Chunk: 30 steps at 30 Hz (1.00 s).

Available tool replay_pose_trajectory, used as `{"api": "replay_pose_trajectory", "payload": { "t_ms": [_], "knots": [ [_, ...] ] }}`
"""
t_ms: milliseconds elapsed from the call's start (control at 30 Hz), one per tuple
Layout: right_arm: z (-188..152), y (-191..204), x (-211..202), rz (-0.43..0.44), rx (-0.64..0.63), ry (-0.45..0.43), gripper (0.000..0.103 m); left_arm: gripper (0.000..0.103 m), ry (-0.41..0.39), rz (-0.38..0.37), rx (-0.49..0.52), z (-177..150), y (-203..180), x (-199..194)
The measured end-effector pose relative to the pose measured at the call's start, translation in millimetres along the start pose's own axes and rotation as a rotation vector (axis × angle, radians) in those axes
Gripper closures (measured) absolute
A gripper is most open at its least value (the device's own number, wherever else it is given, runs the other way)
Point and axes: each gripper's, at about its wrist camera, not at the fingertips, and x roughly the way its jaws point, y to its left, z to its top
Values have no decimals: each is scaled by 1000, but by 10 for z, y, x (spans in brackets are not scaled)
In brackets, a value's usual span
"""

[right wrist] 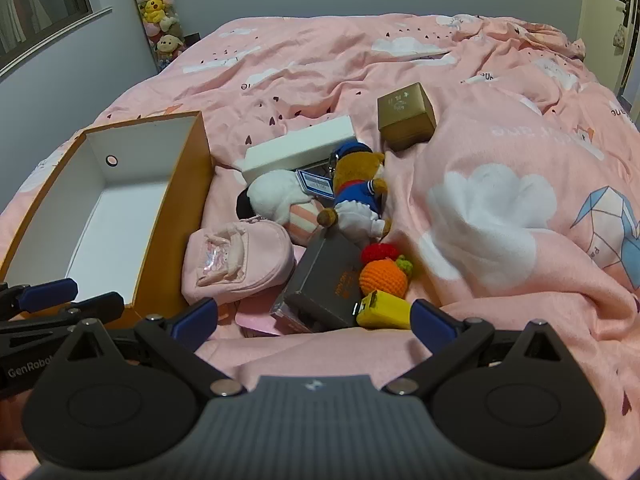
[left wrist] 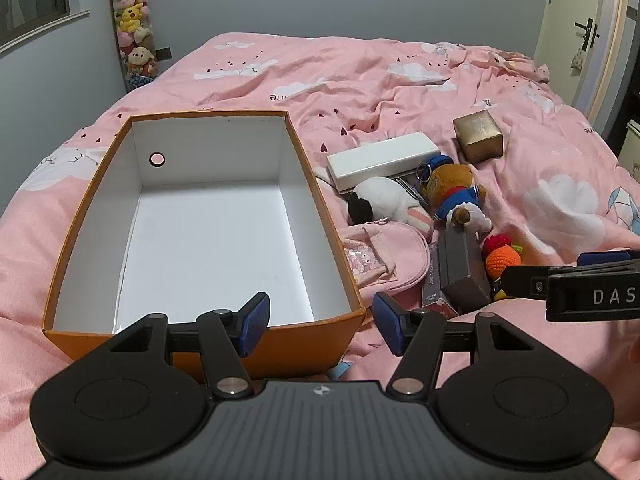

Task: Organize objects
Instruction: 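Reach the left gripper toward the pink coin purse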

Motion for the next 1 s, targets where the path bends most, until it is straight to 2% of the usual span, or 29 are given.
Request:
{"api": "replay_pose_trajectory", "payload": {
  "t_ms": [500, 700, 733, 800, 867, 1000],
  "knots": [
    [-7, -26, 16, 3, 14, 13, 1, 33, 0, -14, 4, 10, -21, 0],
    [9, -106, 62, 7, 45, 41, 1, 34, -3, -61, 17, 70, -17, -5],
    [15, -129, 81, 10, 54, 50, 1, 37, -3, -78, 24, 90, -16, -6],
    [29, -176, 121, 25, 73, 68, 5, 43, -5, -103, 52, 128, -41, 2],
    [50, -222, 163, 42, 90, 88, 21, 49, -8, -115, 105, 167, -103, 17],
    [103, -287, 238, 69, 115, 114, 33, 52, 16, -142, 266, 270, -320, 120]
  ]
}}
